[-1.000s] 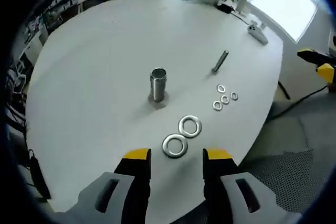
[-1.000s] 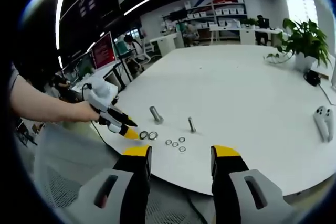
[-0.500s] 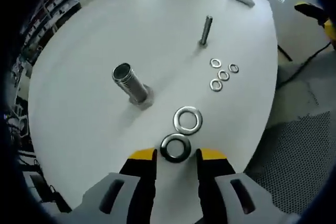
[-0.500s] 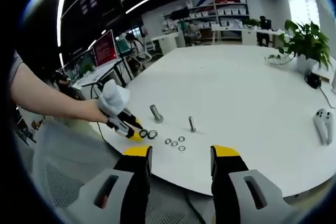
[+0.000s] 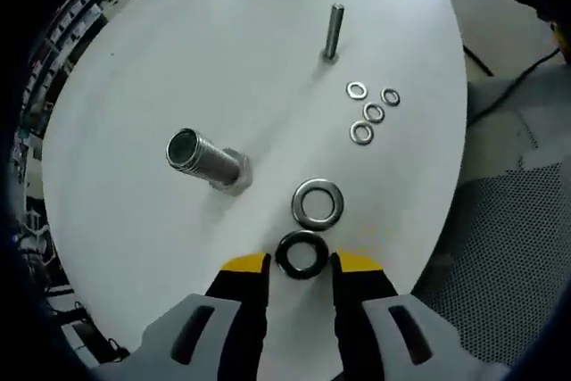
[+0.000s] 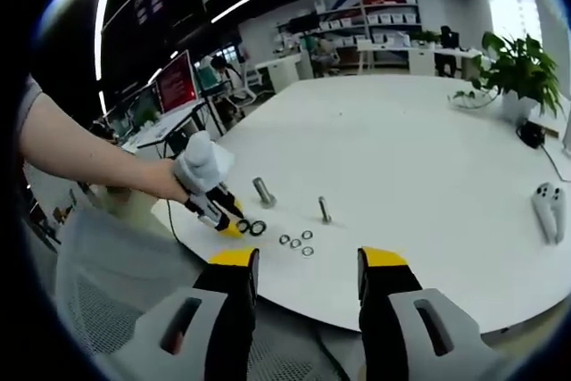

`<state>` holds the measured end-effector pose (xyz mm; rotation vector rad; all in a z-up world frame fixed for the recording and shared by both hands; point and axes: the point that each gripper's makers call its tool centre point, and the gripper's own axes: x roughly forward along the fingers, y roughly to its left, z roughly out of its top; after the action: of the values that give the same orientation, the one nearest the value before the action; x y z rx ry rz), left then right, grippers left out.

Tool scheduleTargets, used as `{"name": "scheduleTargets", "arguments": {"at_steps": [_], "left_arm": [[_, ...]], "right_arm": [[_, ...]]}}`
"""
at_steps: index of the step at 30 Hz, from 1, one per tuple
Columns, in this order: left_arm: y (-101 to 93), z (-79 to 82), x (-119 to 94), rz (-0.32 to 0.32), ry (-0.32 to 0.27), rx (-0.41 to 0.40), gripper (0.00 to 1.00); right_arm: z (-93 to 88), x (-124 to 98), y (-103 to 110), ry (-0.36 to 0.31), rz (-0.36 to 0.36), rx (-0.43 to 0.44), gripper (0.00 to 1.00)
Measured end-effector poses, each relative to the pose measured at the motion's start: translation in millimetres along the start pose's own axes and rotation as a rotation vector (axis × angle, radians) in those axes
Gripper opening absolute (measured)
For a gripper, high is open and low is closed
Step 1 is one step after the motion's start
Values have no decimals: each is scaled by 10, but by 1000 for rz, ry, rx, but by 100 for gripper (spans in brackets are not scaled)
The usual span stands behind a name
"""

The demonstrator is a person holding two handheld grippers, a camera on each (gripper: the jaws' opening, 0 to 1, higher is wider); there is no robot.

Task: Place the washer onto the threaded stud by aligning its center hole with the stud, sliding it down to the base, and recovering from edge contact or off-axis alignment until the washer reaches the visible bottom stop.

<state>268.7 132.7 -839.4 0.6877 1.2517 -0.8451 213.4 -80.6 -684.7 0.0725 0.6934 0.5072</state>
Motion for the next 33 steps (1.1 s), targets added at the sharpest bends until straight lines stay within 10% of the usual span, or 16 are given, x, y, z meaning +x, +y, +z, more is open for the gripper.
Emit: {"name": "scheduleTargets", "arguments": {"at_steps": [12, 33], "left_arm": [[-10, 18, 0, 0, 66, -2, 21], [-54, -6, -15, 1, 16, 79, 21]], "right_arm": [[-15, 2, 7, 10, 3, -5, 45], [-10, -7, -12, 3, 0, 13, 45]]}}
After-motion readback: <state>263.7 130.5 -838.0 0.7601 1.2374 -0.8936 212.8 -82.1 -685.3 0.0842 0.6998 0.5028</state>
